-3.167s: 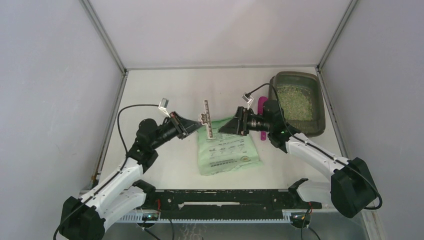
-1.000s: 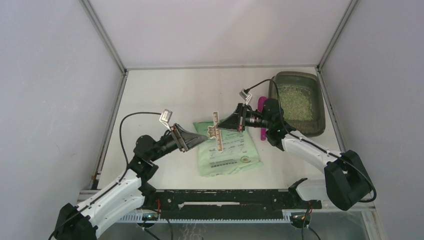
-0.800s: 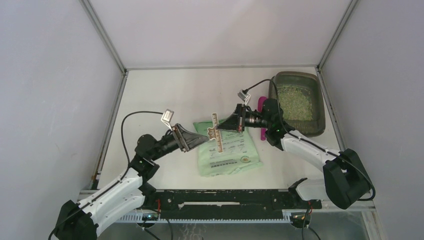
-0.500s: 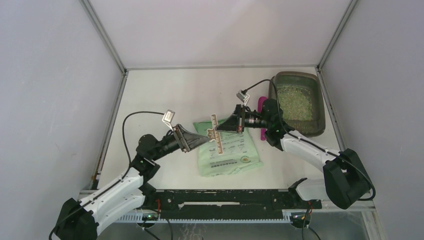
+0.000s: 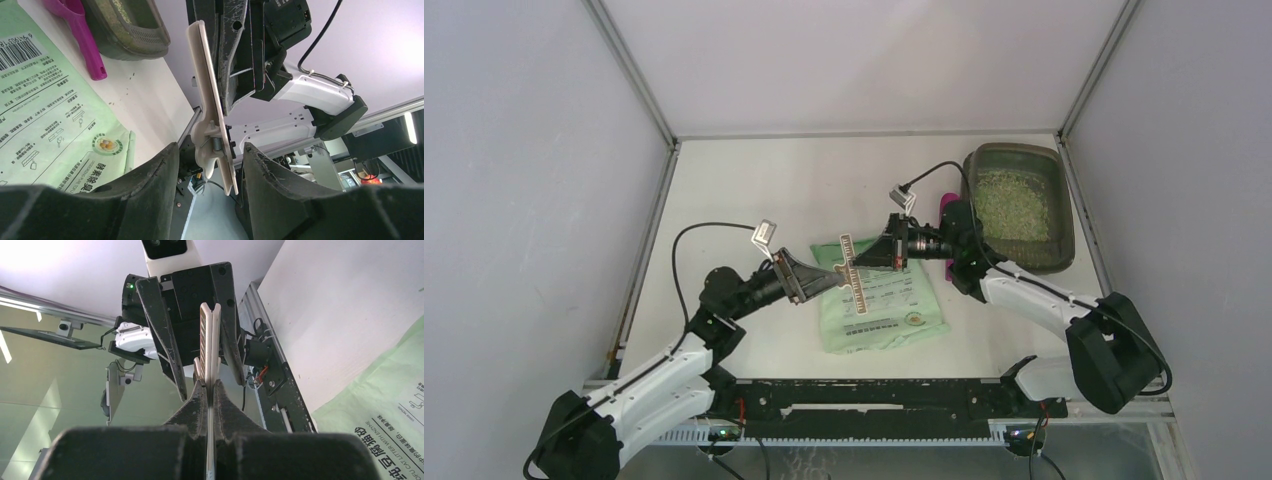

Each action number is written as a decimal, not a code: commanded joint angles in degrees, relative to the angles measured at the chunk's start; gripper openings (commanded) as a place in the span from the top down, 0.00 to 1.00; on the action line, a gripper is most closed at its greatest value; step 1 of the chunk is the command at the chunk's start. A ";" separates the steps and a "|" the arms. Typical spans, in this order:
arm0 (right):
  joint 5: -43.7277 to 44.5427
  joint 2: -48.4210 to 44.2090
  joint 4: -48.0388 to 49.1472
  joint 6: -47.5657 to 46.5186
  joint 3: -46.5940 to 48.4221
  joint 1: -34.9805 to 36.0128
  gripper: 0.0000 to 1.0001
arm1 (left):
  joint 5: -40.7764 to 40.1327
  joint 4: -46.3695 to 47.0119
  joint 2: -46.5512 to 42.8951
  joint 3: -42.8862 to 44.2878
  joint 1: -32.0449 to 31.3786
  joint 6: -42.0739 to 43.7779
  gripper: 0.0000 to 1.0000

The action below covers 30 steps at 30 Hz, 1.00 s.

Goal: Fill the litter box with clean litter
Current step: Pick up the clamp at the center of the board.

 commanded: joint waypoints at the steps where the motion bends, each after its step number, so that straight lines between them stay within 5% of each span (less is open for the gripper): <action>1: -0.63 0.30 3.57 0.29 0.68 0.71 1.00 | 0.66 2.69 0.03 0.17 0.26 1.40 0.46; 16: -0.02 1.04 3.57 0.24 0.69 0.59 0.98 | 2.27 2.39 1.10 -0.10 0.74 0.11 0.78; 22: -0.02 1.02 3.05 0.14 0.69 0.09 0.60 | 3.72 2.24 3.09 1.16 0.72 -0.97 1.00; 30: -0.33 0.50 0.64 -1.16 0.69 -1.22 0.43 | 3.35 1.72 3.18 1.66 0.91 -1.40 1.00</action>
